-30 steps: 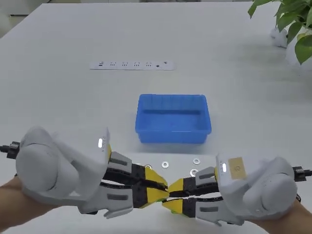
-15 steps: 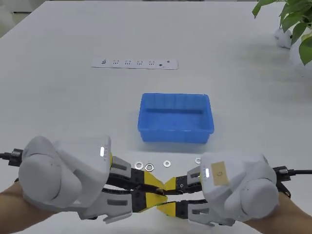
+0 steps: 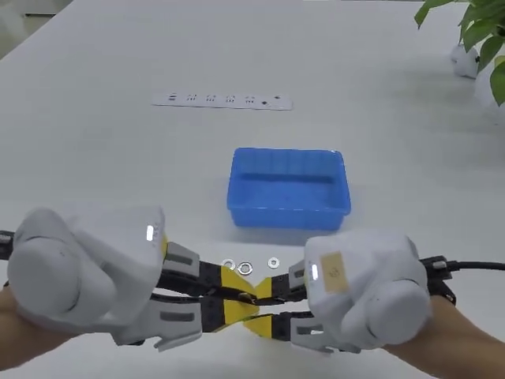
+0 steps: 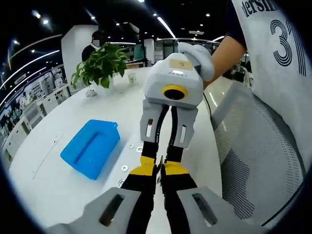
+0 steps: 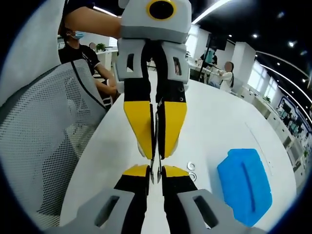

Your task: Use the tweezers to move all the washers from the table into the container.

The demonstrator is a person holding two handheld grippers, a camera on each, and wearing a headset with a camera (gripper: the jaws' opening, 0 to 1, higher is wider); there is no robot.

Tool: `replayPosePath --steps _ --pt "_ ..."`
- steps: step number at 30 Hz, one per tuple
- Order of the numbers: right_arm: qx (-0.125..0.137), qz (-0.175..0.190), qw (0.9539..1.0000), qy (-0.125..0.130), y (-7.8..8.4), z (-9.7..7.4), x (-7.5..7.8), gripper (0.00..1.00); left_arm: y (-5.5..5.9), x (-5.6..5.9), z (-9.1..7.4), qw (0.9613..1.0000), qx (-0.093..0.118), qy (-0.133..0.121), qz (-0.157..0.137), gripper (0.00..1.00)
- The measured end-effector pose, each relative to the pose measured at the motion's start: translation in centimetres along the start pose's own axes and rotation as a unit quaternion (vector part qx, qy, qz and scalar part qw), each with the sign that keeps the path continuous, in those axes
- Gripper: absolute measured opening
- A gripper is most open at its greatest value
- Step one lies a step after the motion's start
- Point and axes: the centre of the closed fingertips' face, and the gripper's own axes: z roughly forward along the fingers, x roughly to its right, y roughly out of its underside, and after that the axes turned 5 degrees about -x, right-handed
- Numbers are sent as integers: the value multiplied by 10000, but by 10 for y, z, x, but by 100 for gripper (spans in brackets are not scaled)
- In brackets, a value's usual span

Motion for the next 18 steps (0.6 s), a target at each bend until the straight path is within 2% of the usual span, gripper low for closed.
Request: replayPosePath --steps 9,18 --pt "-37 129 9998 127 -9 13 13 11 11 -13 -14 9998 -98 -182 -69 8" --pt "-111 226 9996 161 -10 20 22 11 13 -24 -15 9994 -92 -314 -148 8"
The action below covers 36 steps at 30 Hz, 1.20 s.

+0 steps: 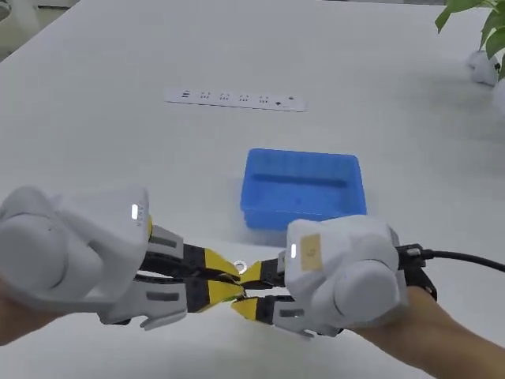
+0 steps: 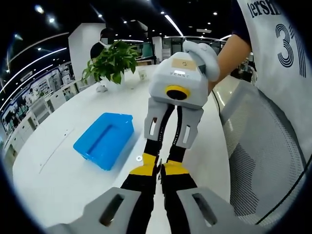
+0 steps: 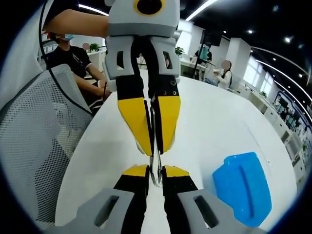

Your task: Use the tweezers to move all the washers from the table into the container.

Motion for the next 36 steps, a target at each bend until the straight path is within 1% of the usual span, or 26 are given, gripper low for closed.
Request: replayPosePath --steps 6,14,17,20,28,30,32,34,36 --pt "-1 123 9999 -25 4 4 0 11 5 -2 2 10000 -35 1 -12 8" --pt "38 184 9998 21 3 5 1 12 4 -3 2 10000 10 -21 -10 8" --pt "-15 227 9997 -9 7 7 1 12 9 -5 3 10000 -38 -15 -40 8" --pt "-36 290 9996 -20 10 8 2 12 7 -5 3 10000 -8 -16 -91 8" --pt "-63 263 9996 -39 11 8 2 12 8 -8 4 9999 0 8 -163 8" --pt "-26 230 9997 -90 10 7 2 13 8 -7 4 9999 3 32 -157 8" --pt "88 262 9995 -154 7 6 1 14 7 -7 5 9998 20 38 -172 8" --pt "64 242 9996 -140 7 5 1 14 6 -7 6 9998 36 44 -197 8" --pt "100 245 9995 -149 5 6 2 14 6 -8 6 9997 48 69 -251 8"
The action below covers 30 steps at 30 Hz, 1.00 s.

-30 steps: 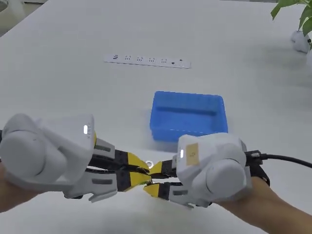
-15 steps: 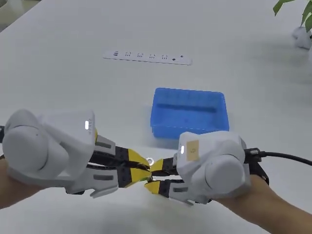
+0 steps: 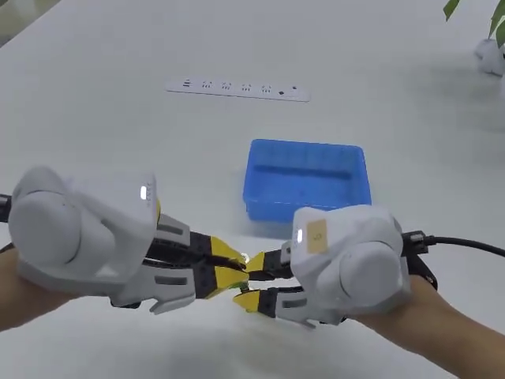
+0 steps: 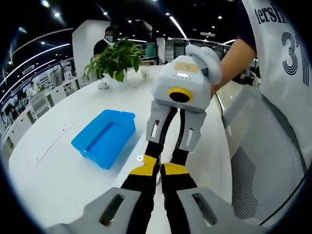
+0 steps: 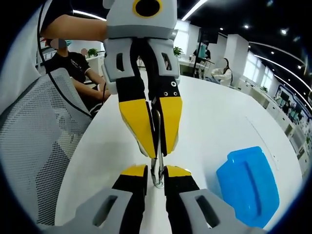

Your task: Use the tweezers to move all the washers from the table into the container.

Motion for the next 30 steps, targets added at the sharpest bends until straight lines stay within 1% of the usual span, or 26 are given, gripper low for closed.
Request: replayPosePath --steps 3,4,5,8,13,16,17,19,20,24,30 --pt "-43 -27 10000 40 1 1 2 11 0 -2 0 10000 6 25 -56 8" --pt "-47 53 10000 34 1 2 3 11 1 -3 0 10000 0 20 -53 8" --pt "-41 51 10000 27 1 2 2 11 2 -4 -1 10000 -8 37 -81 8" --pt "-43 36 10000 3 0 2 2 11 4 -2 -2 9999 -38 84 -132 8" --pt "-54 -63 10000 -24 0 3 -1 10 6 1 -3 9998 -67 126 -164 8" --pt "-90 -157 9998 16 0 3 -2 10 7 1 -4 9995 -3 130 -284 8" --pt "-139 -196 9997 31 1 2 -2 10 8 1 -4 9995 -25 126 -278 8" --pt "-151 -208 9997 50 2 0 -3 10 10 1 -5 9996 -65 138 -238 8" --pt "-97 -101 9999 22 1 -1 -3 10 9 2 -6 9996 -57 151 -243 8" --pt "-27 25 10000 38 -4 -7 -3 10 0 4 -9 9997 -6 190 -147 8" --pt "48 45 9998 183 -10 -19 2 10 -15 3 -13 9998 105 155 80 7"
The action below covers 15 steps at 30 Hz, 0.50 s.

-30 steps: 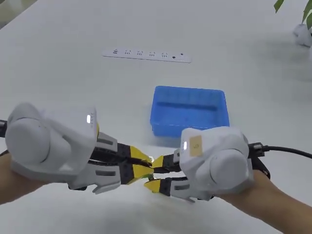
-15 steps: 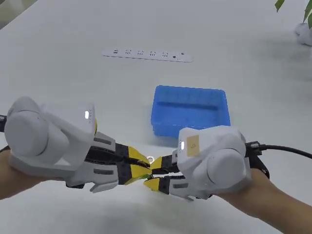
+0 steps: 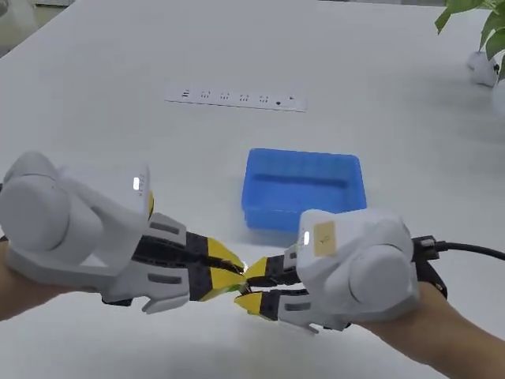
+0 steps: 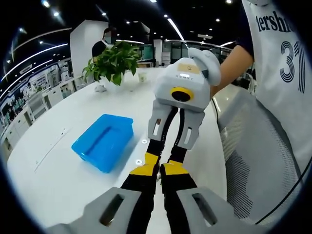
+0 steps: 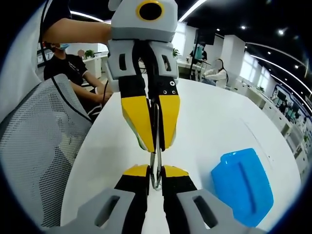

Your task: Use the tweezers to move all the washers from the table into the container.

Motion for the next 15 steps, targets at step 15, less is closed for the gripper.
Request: replayPosePath --steps 15 --pt "160 -185 9986 459 -22 -39 53 10 -57 -36 -7 9966 459 -230 645 7"
